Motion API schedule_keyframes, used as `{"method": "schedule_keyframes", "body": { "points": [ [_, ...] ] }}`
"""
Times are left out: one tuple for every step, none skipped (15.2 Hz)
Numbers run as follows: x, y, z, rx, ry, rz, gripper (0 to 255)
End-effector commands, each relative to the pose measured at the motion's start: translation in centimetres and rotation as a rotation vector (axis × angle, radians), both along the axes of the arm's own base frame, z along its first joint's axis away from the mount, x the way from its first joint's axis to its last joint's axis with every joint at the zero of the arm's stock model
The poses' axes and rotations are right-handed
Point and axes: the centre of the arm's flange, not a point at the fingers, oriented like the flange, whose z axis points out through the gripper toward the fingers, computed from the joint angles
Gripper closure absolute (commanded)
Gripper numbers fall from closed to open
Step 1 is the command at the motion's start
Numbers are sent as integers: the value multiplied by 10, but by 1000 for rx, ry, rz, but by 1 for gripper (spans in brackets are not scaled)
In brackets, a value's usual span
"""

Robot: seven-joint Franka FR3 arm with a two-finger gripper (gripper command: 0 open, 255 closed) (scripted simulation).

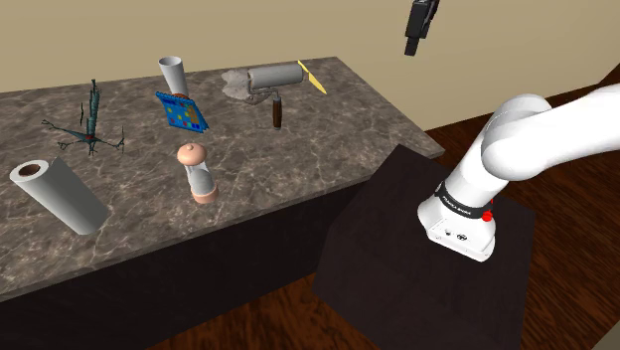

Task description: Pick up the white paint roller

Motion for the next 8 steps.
{"method": "schedule_keyframes", "body": {
  "points": [
    [0,0,0,0,0,0,0],
    [10,-3,-6,1,-4,24,0],
    [21,-6,-11,2,-8,48,0],
    [31,-9,-17,2,-12,72,0],
    [41,-12,-22,3,-17,96,0],
    [52,-14,-28,4,-21,120,0],
    [63,-16,-33,5,-25,144,0],
    [73,-18,-39,6,-29,168,0]
  ]
}}
